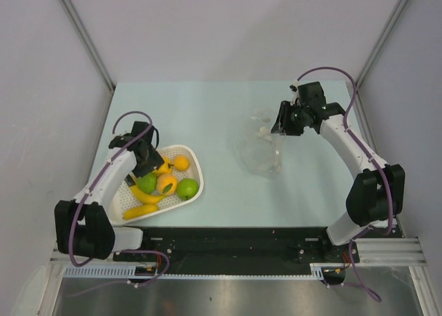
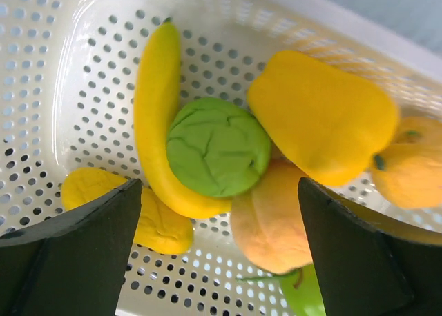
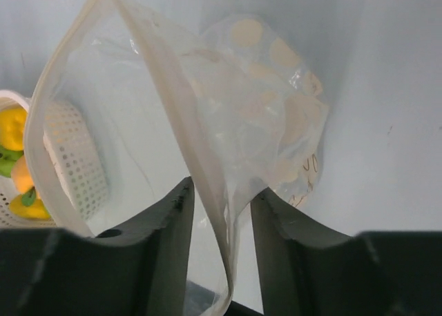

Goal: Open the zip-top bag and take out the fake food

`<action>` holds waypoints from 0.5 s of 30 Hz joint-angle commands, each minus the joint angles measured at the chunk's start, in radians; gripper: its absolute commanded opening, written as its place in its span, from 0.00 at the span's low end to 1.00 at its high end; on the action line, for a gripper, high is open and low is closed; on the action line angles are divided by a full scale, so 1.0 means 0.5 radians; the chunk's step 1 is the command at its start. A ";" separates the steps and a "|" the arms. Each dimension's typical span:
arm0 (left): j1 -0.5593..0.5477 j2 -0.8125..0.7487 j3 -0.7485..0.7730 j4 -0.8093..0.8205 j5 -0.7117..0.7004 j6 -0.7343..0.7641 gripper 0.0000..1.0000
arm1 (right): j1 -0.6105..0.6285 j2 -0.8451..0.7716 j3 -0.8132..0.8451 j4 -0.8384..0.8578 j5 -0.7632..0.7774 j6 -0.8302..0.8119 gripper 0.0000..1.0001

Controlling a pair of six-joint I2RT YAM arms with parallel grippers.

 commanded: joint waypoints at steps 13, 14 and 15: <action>-0.603 -0.344 0.466 0.196 0.316 0.346 0.99 | -0.236 0.167 0.608 -0.360 1.184 -0.333 0.77; -0.643 -0.372 0.466 0.316 0.374 0.374 1.00 | -0.202 0.157 0.638 -0.379 1.208 -0.336 0.78; -0.695 -0.391 0.460 0.371 0.499 0.402 0.99 | -0.168 0.145 0.654 -0.434 1.291 -0.346 0.79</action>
